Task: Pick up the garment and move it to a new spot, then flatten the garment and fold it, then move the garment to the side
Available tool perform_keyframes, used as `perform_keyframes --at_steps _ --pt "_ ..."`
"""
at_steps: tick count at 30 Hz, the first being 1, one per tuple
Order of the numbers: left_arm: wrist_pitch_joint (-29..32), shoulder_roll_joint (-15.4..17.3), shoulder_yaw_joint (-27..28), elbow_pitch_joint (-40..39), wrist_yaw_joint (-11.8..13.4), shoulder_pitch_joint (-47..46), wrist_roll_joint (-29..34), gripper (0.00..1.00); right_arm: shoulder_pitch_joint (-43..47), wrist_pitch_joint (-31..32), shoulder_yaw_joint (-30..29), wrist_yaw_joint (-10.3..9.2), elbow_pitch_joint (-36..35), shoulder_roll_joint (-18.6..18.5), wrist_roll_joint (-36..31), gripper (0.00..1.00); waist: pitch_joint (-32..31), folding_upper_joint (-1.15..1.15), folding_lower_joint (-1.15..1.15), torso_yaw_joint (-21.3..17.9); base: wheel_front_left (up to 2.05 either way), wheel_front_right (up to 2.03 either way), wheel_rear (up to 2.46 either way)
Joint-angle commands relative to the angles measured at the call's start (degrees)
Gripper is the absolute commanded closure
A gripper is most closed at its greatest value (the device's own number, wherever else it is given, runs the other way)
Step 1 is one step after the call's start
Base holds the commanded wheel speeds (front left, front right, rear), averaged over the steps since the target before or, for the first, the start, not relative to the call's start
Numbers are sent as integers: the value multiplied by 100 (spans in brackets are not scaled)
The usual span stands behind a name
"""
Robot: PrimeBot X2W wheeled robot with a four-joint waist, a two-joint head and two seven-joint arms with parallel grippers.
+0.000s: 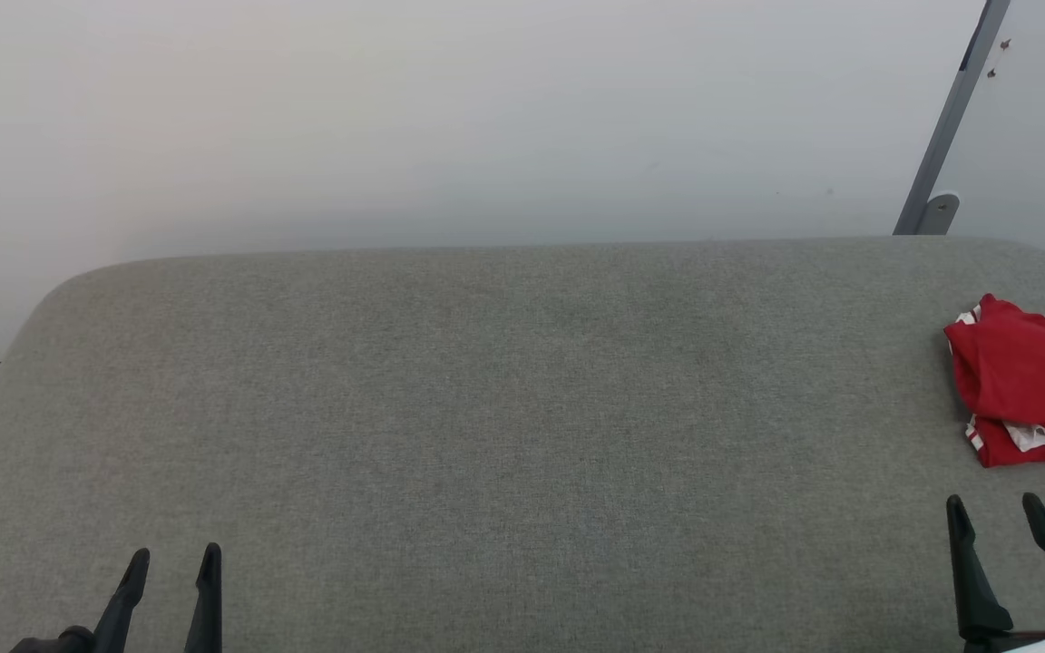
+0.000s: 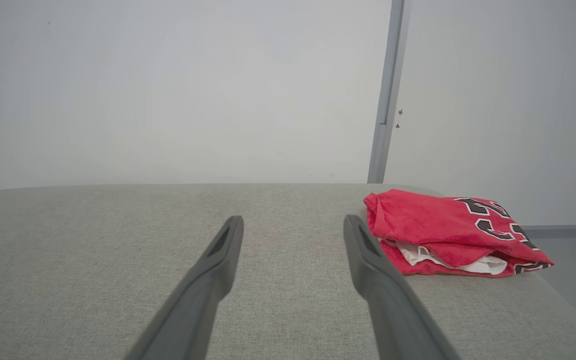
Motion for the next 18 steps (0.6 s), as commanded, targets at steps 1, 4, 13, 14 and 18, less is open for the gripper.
perform_keyframes --at_steps 1,4,13,14,18 --pt "-26 7 -3 -8 -18 -78 32 0 77 -21 14 -3 -33 45 -12 0 7 0 0 -6 0 0 0" --pt "-26 3 -3 -14 -18 -83 62 0 89 -21 10 -3 -39 42 -8 0 16 0 0 -9 0 0 0" --pt "-26 -15 -1 11 -18 -89 69 0 107 -21 -14 -3 -11 85 -29 0 28 0 0 40 0 0 0" --pt "-26 -18 -4 17 -18 -95 61 0 106 -21 -16 -3 -10 88 -24 0 30 0 0 47 0 0 0" --pt "-26 -41 -11 27 -18 -118 49 0 118 -21 -18 -3 0 107 -46 0 28 0 0 75 0 0 0"
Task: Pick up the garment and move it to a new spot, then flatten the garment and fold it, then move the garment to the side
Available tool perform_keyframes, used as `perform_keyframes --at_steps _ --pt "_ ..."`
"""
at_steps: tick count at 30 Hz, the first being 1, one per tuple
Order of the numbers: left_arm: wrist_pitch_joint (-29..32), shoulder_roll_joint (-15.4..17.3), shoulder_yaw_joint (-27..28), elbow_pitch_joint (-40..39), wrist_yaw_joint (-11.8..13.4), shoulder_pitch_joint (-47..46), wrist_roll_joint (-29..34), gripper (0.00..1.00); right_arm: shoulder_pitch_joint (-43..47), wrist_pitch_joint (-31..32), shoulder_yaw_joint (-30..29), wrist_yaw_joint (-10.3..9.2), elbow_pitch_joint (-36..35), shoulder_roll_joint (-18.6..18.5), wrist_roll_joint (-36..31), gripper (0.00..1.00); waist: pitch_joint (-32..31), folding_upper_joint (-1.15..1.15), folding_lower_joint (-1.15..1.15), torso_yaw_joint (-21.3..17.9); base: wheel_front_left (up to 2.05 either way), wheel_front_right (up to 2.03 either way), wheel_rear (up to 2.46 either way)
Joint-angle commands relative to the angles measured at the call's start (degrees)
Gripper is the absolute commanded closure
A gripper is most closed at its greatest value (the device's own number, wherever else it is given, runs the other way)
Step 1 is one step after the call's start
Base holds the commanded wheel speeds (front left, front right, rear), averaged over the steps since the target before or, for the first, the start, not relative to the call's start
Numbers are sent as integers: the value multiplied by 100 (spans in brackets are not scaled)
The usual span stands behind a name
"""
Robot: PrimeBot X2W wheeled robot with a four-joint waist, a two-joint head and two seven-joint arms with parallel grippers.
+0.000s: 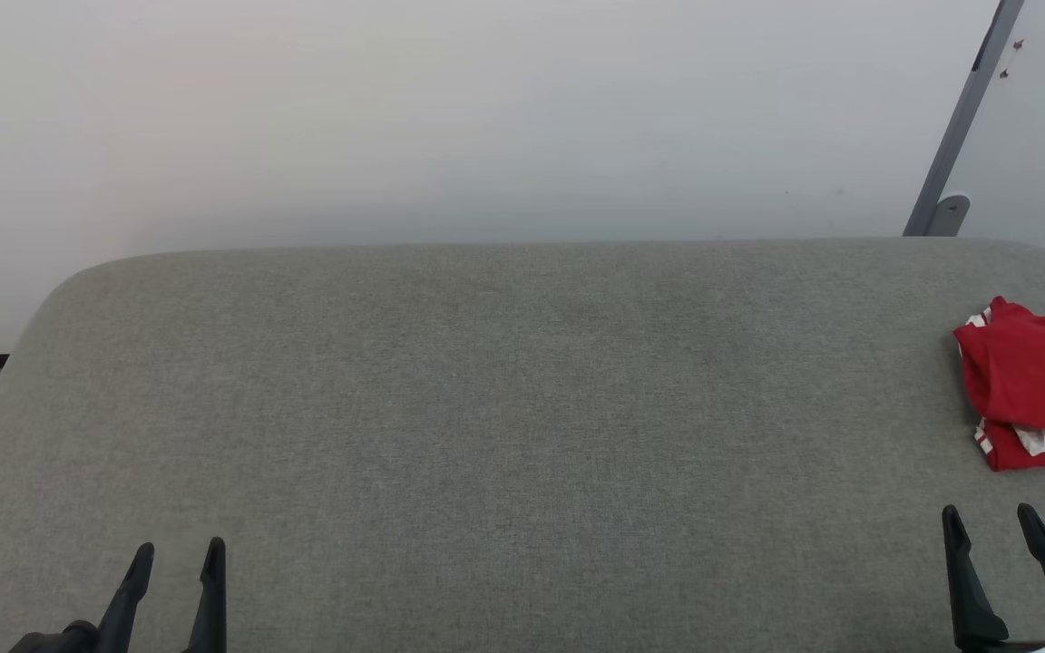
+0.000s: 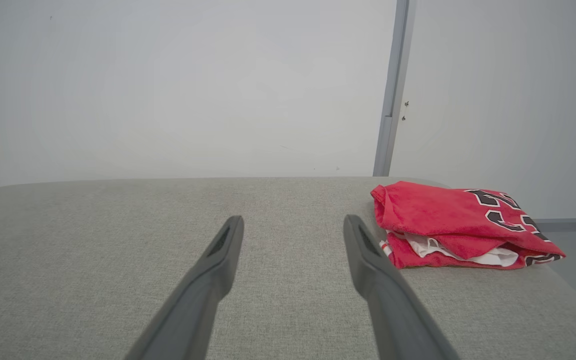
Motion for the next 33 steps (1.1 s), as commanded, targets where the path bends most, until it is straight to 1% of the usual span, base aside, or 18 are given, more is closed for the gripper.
perform_keyframes --at_steps 1,2,3,7,22,33 --pt "-26 0 0 13 -18 -59 51 0 37 -21 -5 -3 -4 23 -47 0 -2 0 0 13 0 0 0" --pt "-26 -31 27 9 -18 -66 30 0 44 -21 -9 -3 -3 35 -56 0 -4 0 0 21 0 0 0" --pt "0 -43 42 0 0 -8 0 100 8 0 -14 0 0 20 -4 100 -4 0 0 23 0 0 0" --pt "24 -159 5 176 1 47 -44 100 37 26 -8 0 181 108 49 100 -2 0 0 27 0 0 0" --pt "444 -359 139 271 -3 -316 -1413 100 -301 456 -1 0 265 253 1595 100 58 0 0 14 0 0 0" --pt "688 -474 217 328 -5 -525 -2202 100 -488 693 15 0 309 334 2488 100 98 0 0 5 0 0 0"
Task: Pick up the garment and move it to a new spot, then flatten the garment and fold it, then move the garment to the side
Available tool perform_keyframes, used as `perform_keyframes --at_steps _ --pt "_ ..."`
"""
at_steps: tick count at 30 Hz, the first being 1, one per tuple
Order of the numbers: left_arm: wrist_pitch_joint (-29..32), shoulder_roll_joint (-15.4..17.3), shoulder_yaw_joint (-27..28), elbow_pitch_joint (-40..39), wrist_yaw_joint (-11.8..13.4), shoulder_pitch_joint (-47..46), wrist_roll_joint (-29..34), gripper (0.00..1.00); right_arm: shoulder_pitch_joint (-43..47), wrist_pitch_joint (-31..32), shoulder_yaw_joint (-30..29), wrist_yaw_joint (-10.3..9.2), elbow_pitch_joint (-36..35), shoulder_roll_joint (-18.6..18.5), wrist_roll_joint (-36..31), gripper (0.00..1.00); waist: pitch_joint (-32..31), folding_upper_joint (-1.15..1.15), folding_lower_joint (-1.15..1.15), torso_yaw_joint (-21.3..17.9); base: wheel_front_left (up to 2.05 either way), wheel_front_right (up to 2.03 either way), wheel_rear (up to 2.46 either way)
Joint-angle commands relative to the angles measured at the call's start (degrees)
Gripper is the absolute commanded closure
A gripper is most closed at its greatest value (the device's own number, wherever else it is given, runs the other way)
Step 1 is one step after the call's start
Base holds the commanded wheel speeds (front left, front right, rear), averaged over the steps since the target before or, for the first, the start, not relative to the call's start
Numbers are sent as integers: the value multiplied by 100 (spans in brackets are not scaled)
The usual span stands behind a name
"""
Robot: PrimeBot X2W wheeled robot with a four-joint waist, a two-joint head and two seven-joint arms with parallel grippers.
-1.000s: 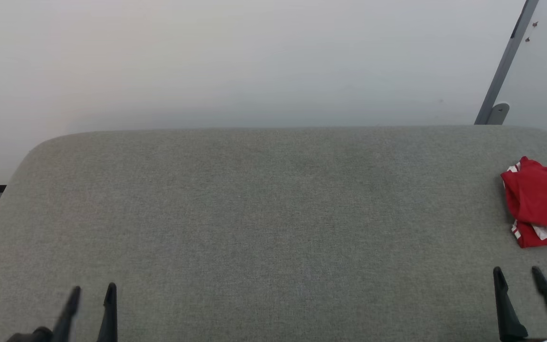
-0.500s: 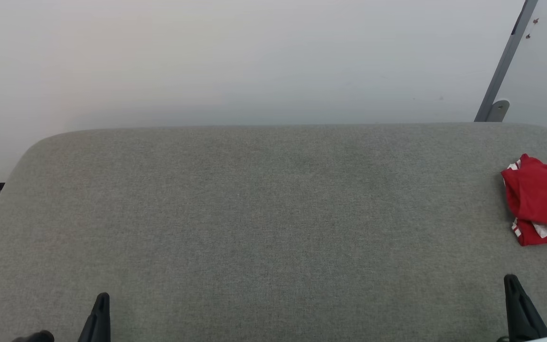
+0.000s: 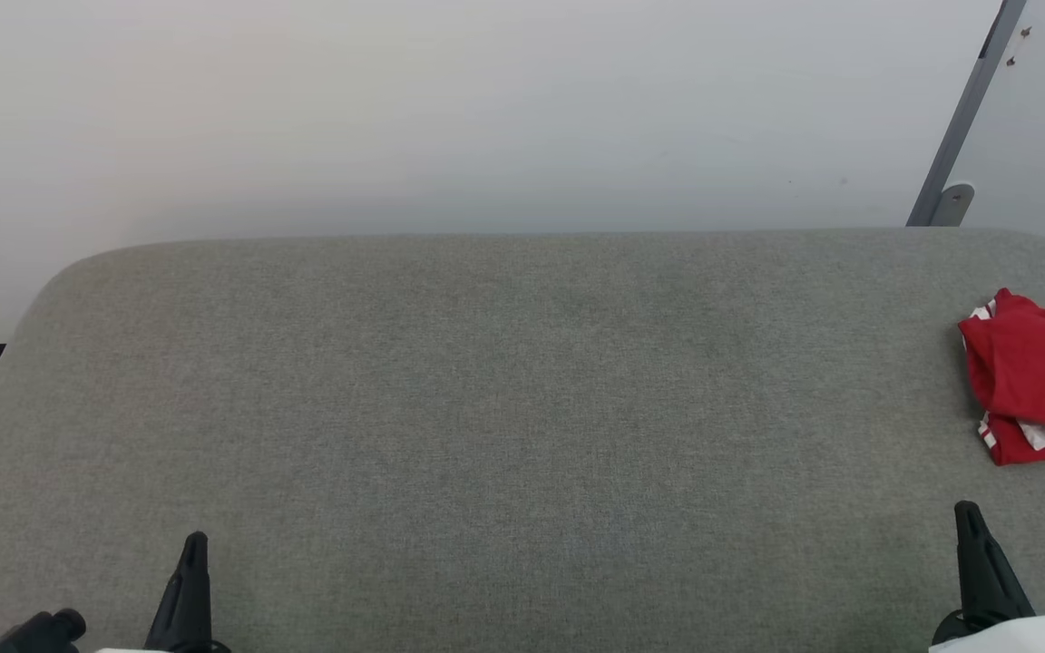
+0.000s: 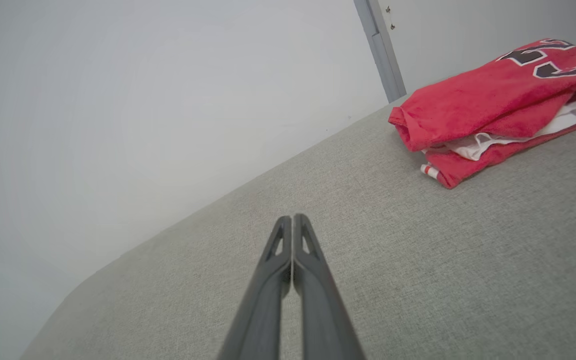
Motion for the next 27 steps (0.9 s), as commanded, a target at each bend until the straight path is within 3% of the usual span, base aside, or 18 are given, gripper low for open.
perform_keyframes --at_steps 1,27 --pt "34 43 49 -53 -7 -163 -171 100 -150 33 6 0 -60 -23 160 100 3 0 0 -1 0 0 0" --pt "573 -219 220 71 -14 -618 -1894 100 -570 573 28 0 53 162 2106 100 111 0 0 -24 0 0 0"
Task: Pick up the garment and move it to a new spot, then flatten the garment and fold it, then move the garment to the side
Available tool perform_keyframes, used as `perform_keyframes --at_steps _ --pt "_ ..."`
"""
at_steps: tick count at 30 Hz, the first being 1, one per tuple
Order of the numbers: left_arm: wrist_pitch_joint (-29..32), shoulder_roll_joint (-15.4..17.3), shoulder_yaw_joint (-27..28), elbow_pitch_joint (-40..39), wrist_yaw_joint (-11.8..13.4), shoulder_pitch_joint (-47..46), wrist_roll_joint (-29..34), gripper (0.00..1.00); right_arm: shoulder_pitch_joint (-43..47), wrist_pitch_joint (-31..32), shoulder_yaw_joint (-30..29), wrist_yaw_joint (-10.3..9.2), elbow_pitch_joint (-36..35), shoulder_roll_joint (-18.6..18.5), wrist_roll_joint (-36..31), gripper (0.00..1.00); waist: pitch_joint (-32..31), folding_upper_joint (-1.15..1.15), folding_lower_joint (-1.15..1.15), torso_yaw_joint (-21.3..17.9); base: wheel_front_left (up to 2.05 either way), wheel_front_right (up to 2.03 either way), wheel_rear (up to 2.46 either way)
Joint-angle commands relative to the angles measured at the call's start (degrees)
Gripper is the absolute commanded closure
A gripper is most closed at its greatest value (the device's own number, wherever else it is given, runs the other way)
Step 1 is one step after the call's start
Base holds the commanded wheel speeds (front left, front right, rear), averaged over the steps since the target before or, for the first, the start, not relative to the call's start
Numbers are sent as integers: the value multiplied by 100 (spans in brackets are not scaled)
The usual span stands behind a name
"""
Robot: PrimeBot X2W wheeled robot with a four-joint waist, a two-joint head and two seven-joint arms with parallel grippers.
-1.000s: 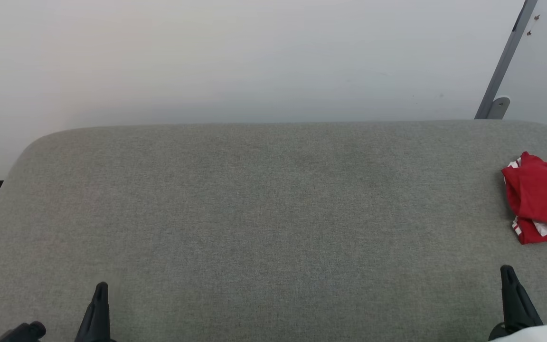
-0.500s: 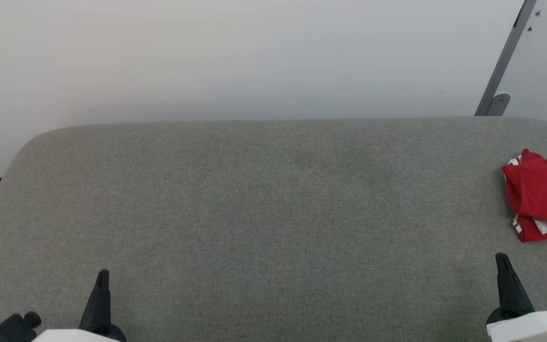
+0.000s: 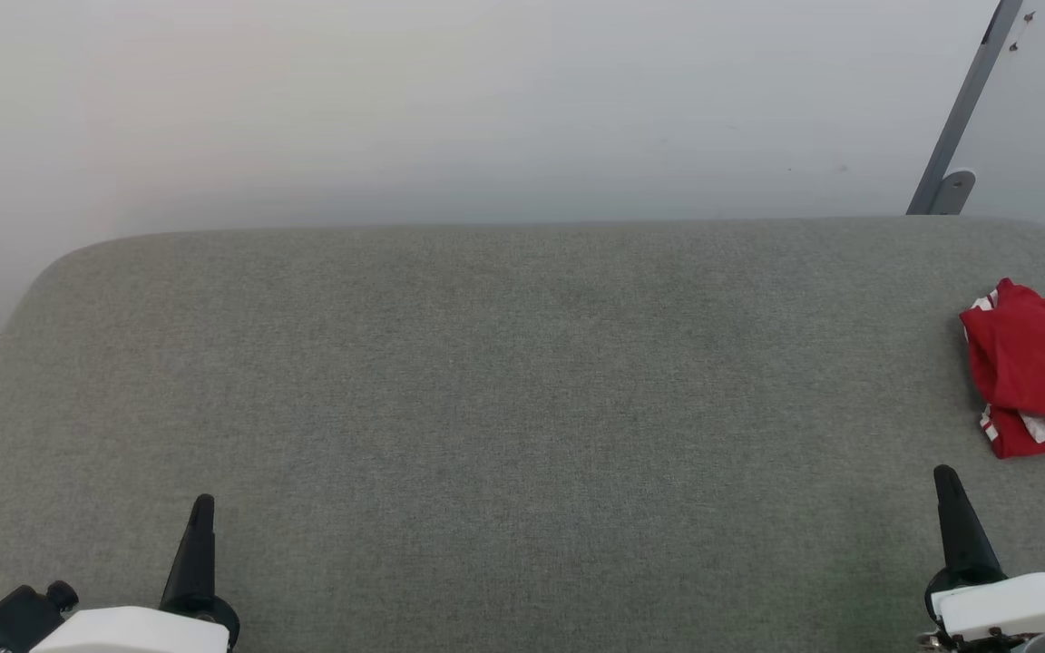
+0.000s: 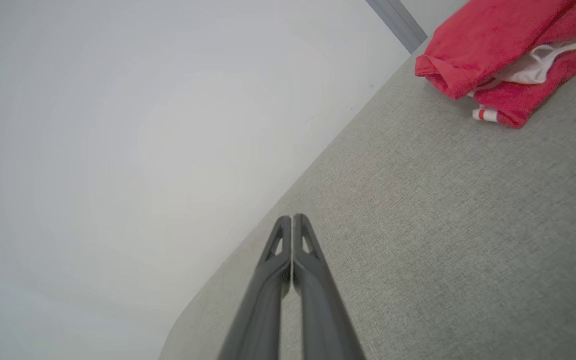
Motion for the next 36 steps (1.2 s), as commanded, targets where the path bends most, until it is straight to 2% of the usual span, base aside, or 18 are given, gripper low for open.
perform_keyframes --at_steps 1,36 --pt "57 2 46 -40 -14 -162 -206 100 -144 67 12 1 -31 -6 201 100 8 0 0 -2 0 0 0" --pt "563 -247 205 87 -23 -584 -1805 100 -530 574 28 0 78 173 2020 100 144 0 0 -31 0 0 0"
